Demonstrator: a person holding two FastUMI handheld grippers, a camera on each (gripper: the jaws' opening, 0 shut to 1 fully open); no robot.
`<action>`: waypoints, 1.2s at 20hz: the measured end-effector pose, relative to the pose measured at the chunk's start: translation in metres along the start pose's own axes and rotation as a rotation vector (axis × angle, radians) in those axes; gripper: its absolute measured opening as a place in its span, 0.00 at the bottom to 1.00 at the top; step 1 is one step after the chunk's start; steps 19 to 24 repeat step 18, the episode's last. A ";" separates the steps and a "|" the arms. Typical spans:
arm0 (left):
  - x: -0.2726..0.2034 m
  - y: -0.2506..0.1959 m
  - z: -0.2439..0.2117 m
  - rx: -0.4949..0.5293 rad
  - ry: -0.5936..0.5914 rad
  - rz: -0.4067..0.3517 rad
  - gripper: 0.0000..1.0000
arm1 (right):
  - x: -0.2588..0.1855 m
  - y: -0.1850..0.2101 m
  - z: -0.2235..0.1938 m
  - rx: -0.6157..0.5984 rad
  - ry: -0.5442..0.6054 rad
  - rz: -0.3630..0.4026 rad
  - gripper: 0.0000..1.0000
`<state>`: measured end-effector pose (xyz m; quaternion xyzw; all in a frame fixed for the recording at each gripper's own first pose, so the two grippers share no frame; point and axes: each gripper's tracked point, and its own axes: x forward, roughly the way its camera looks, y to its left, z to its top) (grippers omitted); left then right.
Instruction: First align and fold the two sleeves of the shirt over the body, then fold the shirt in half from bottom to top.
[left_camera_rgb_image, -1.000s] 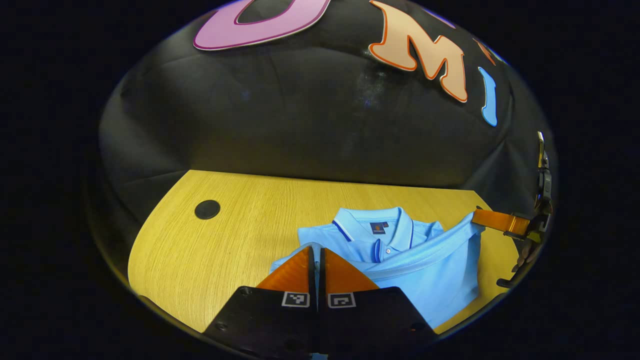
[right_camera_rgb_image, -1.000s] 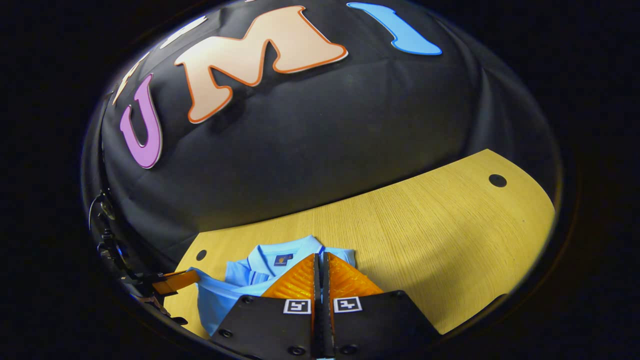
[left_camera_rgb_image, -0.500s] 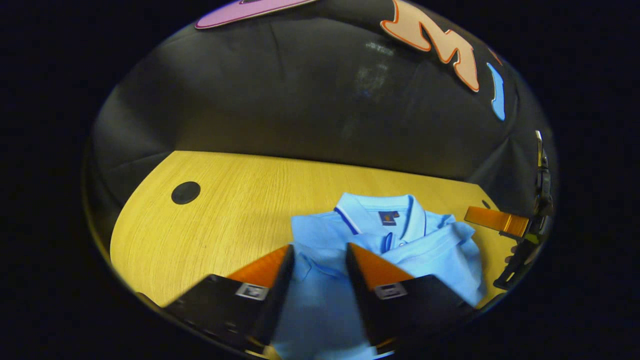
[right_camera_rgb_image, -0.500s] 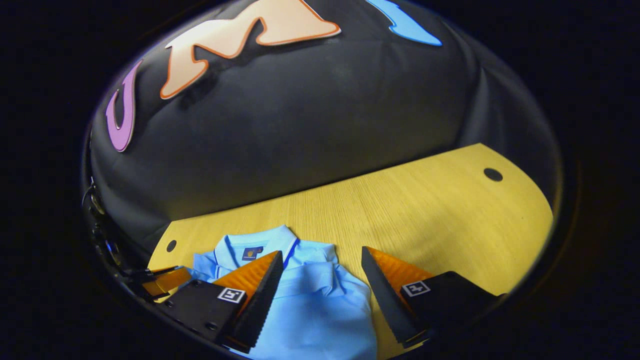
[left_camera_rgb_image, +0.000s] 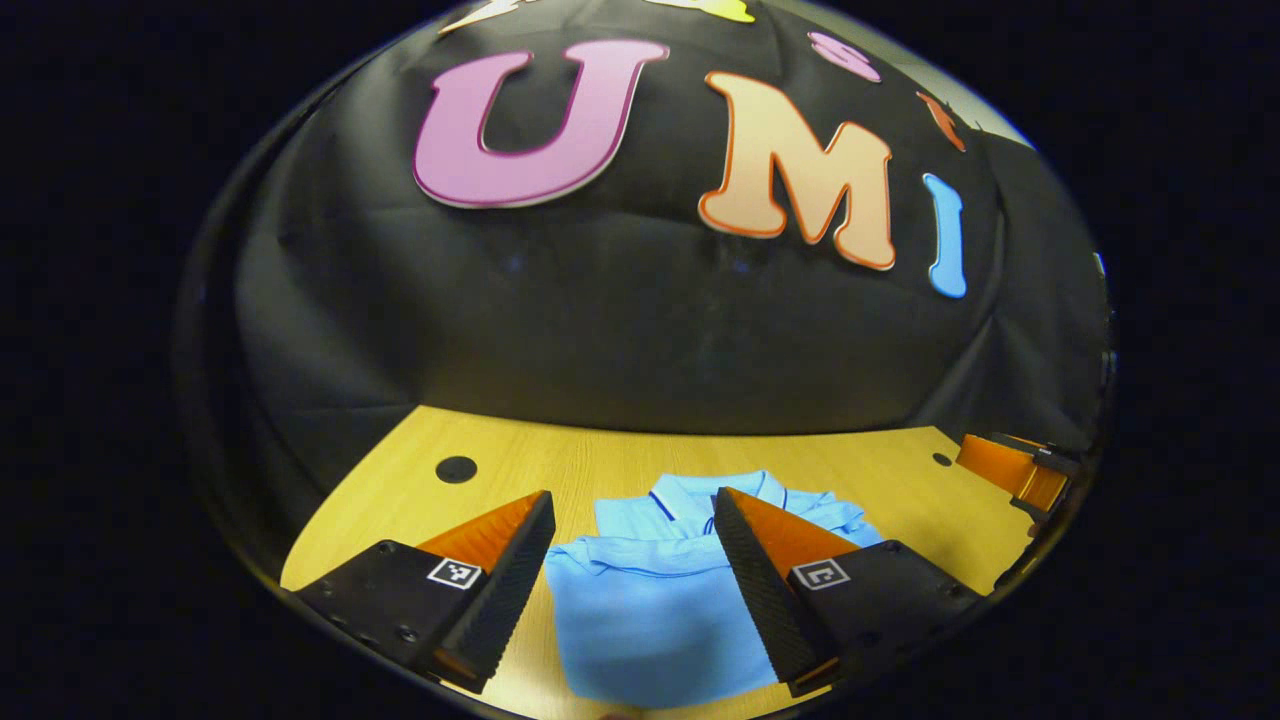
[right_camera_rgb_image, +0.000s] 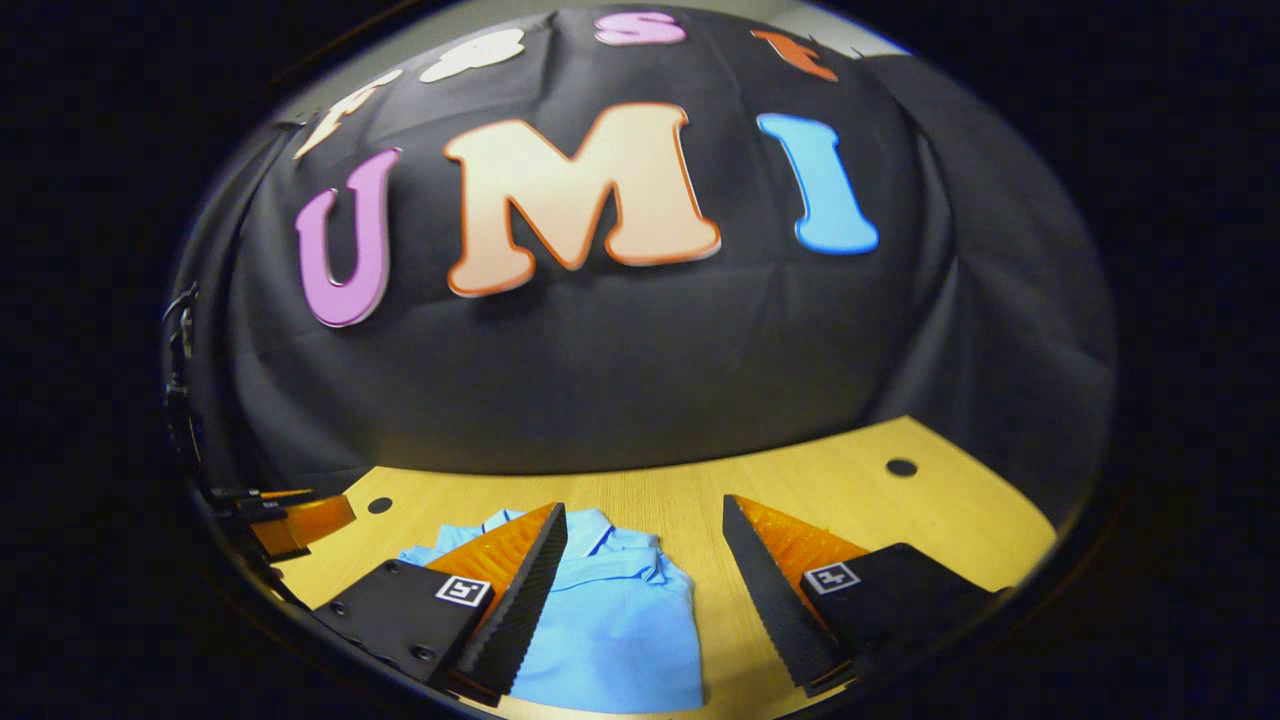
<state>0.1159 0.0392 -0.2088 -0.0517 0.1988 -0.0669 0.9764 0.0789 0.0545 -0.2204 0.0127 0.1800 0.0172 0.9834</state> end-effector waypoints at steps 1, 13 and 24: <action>-0.017 -0.001 0.010 0.014 -0.034 0.013 0.96 | -0.020 0.001 0.010 -0.029 -0.036 0.001 0.97; -0.185 -0.024 0.067 0.096 -0.269 0.060 0.95 | -0.165 0.015 0.045 -0.041 -0.176 0.054 0.98; -0.206 -0.018 0.074 0.102 -0.297 0.074 0.95 | -0.180 0.017 0.065 -0.072 -0.239 0.052 0.98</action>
